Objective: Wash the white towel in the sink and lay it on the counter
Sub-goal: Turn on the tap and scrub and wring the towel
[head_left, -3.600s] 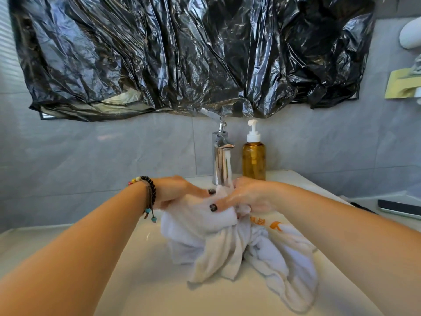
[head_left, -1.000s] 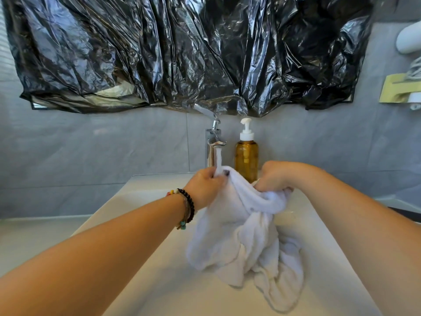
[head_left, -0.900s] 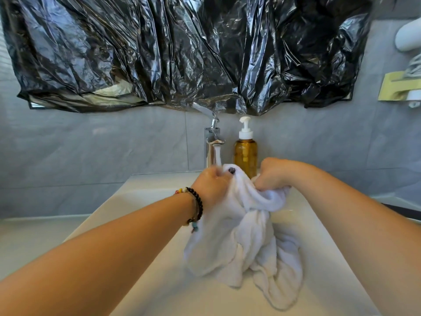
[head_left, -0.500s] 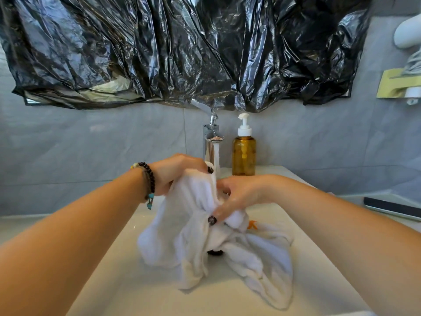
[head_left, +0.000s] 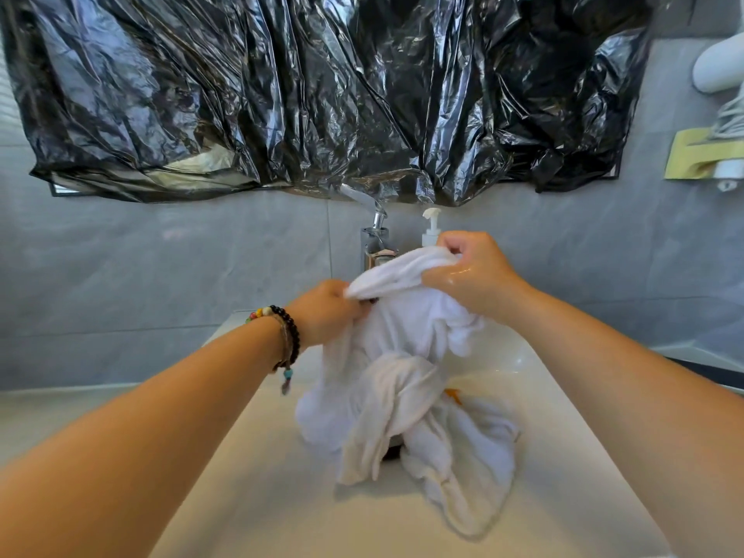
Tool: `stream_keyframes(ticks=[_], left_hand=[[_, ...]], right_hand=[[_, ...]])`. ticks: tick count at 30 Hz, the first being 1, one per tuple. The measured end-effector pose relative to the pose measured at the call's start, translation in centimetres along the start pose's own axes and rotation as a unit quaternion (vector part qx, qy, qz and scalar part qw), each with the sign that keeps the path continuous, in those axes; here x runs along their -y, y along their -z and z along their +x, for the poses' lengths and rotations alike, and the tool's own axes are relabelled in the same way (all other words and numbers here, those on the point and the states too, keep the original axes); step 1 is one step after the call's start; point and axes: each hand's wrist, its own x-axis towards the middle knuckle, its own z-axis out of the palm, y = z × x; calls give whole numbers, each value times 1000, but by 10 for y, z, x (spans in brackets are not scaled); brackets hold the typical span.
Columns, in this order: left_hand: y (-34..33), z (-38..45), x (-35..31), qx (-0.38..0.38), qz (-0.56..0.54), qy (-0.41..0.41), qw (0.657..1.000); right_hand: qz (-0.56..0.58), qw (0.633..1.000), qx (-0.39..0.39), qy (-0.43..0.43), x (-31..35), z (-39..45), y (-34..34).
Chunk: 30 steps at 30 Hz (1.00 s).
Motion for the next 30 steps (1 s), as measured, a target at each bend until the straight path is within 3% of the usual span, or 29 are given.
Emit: stream_keyframes(ticks=[2, 5, 8, 10, 13, 16, 18, 20, 22, 24, 26, 28, 30], left_hand=[[4, 2, -5, -51, -97, -12, 994], [17, 0, -10, -74, -152, -17, 985], [30, -5, -10, -26, -122, -25, 992], [33, -9, -12, -14, -109, -39, 993], [37, -11, -26, -71, -149, -99, 981], [50, -16, -38, -111, -197, -137, 964], [54, -21, -40, -82, -90, -124, 985], [47, -24, -39, -26, 127, -72, 989], [30, -21, -28, 39, 299, -21, 953], [12, -13, -9, 102, 378, -4, 920], [1, -9, 9, 152, 384, 9, 911], [-1, -4, 20, 163, 333, -4, 929], [0, -2, 20, 134, 263, -27, 955]], right_hand=[[31, 998, 37, -50, 2, -1, 0], [44, 972, 199, -120, 2, -5, -2], [-111, 927, 331, -138, 1, -17, -18], [-204, 904, 356, -117, -1, -21, -33], [-195, 934, 284, -92, 7, -18, -32], [-24, 996, 69, -58, 14, -6, -14], [66, 997, -26, -22, 17, 2, -3], [83, 995, -23, -39, 12, 3, 1], [20, 995, 52, -83, 3, 0, 1], [-98, 972, 191, -100, -9, -9, -5], [-203, 910, 342, -115, -20, -18, -18], [-260, 858, 425, -124, -22, -25, -31], [-234, 862, 431, -124, -20, -25, -37]])
